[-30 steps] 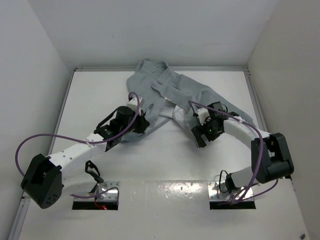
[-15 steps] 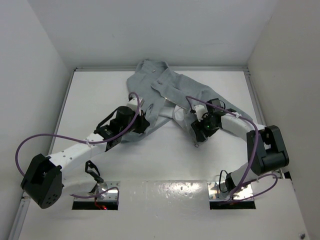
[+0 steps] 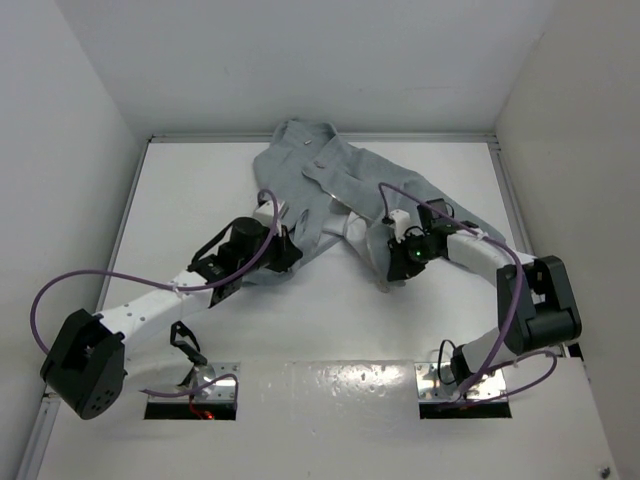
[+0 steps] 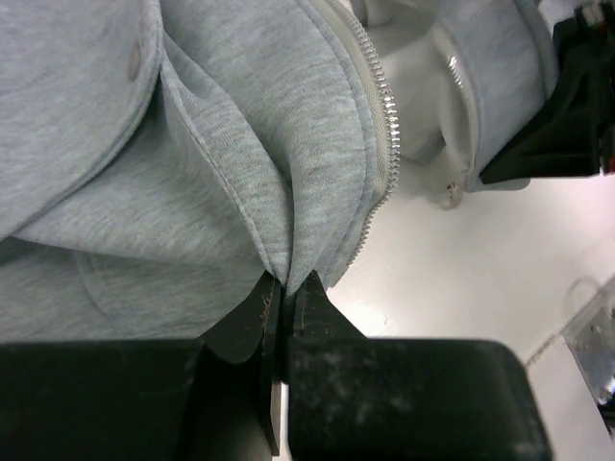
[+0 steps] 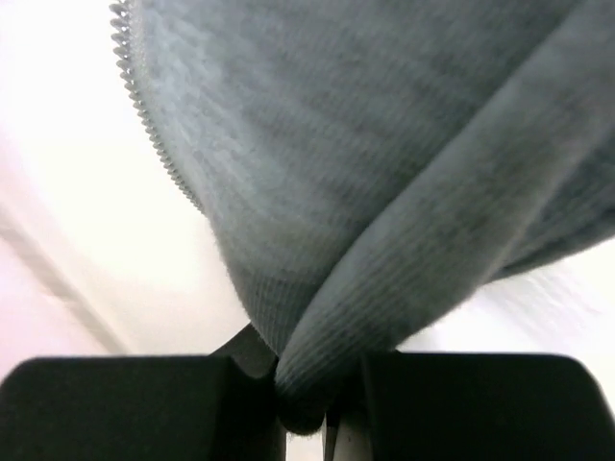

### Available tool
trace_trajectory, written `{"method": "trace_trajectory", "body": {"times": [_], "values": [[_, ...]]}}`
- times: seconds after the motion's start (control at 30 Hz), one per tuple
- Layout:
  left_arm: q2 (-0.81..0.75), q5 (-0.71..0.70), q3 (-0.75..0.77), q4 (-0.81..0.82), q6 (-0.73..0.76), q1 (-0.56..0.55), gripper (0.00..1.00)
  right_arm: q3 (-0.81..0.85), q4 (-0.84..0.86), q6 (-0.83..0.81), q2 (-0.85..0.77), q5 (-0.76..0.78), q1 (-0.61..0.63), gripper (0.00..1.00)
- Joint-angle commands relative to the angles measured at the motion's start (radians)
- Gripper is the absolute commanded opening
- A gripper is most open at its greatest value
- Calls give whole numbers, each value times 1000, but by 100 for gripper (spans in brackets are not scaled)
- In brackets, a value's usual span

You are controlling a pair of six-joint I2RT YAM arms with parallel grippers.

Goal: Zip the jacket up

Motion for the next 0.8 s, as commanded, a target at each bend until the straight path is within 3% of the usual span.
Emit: {"method": "trace_trajectory", "body": {"times": [0.0,0.03,0.1,0.13,0.33,0.5,0.7,0.77], "values": [[-61,98,-23,91,-22,16,0,-14,154,265,-58,-331,-56,0],[-85,98,-37,91,-22,16,0,-22,297,324,-60,-462,-59,0],[-108,98,-48,91,-22,16,0,-42,411,484,-63,-520,-78,0],[-128,98,-58,101,-22,16,0,-56,622,588,-57,-576,-56,0],[-153,109,-59,163,-54,16,0,-79,1157,1098,28,-635,-44,0],[-95,109,-36,234,-130,5,0,-80,1340,1219,56,-647,-19,0],[-49,63,-14,328,-151,5,0,-126,1429,1208,14,-722,10,0],[-49,63,-14,328,-151,5,0,-154,1412,1109,-3,-750,14,0]]}}
